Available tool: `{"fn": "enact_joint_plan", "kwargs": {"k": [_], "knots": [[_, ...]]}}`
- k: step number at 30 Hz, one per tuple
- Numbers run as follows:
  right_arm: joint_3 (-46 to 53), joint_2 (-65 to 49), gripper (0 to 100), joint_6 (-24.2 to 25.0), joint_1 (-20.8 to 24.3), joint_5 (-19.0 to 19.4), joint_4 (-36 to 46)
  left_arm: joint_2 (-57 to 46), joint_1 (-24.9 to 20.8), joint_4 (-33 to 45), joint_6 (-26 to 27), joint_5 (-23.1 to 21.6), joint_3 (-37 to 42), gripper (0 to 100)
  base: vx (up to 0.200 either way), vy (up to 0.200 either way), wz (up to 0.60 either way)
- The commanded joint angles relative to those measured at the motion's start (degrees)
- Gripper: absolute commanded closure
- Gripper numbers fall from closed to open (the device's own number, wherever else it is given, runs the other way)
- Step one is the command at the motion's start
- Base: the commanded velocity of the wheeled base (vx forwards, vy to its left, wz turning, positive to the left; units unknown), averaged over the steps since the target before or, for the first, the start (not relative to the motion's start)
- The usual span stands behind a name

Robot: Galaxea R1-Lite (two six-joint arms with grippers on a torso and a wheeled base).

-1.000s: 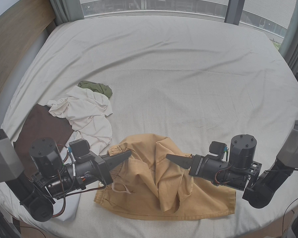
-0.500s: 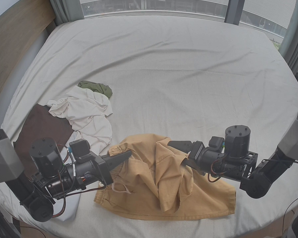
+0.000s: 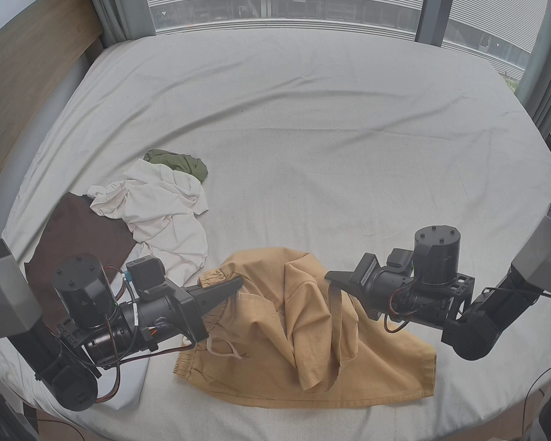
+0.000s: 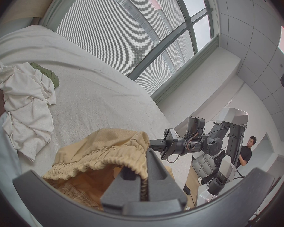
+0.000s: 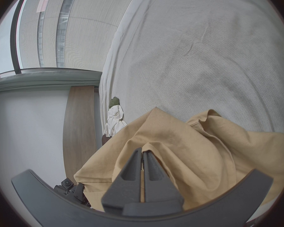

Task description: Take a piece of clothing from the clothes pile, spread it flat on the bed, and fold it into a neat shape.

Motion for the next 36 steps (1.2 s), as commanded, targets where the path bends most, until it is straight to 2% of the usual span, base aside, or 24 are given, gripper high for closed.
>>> {"fn": "enact_joint_plan", "kwargs": {"k": [1,4,7,14,28,29,34,36], "knots": [[1.23,-0.91,100,-0.29,-0.43,-0.09,-0.13,-0.10,0.01,-0.05,0.06,0.02,0.00,100,0.000,0.000,0.00],[2.72,-3.63,100,-1.34,-1.66,-0.09,-0.13,-0.01,0.10,-0.05,0.06,0.02,-0.09,100,0.000,0.000,0.00],[5.80,-8.20,100,-4.15,-4.56,-0.09,-0.22,0.25,0.28,-0.05,0.94,0.02,-0.09,100,0.000,0.000,0.00],[9.49,-12.07,100,-6.70,-10.54,0.26,-0.04,1.04,0.80,-0.05,1.64,0.02,-0.09,100,0.000,0.000,0.00],[12.65,-9.78,100,-12.68,-10.18,1.40,-0.92,3.24,1.77,-0.05,3.40,0.37,-0.35,100,0.000,0.000,0.00],[12.74,-9.43,0,-13.47,-10.01,1.93,-1.01,3.24,1.68,-0.05,3.40,0.28,-0.35,100,0.000,0.000,0.00],[12.83,-9.26,0,-14.17,-7.63,1.84,-2.42,2.89,1.68,-0.05,3.40,0.28,-0.35,100,0.000,0.000,0.00],[13.53,-9.26,0,-14.35,-5.17,1.66,-4.61,2.89,1.68,-0.05,3.40,0.28,-0.35,100,0.000,0.000,0.00]]}}
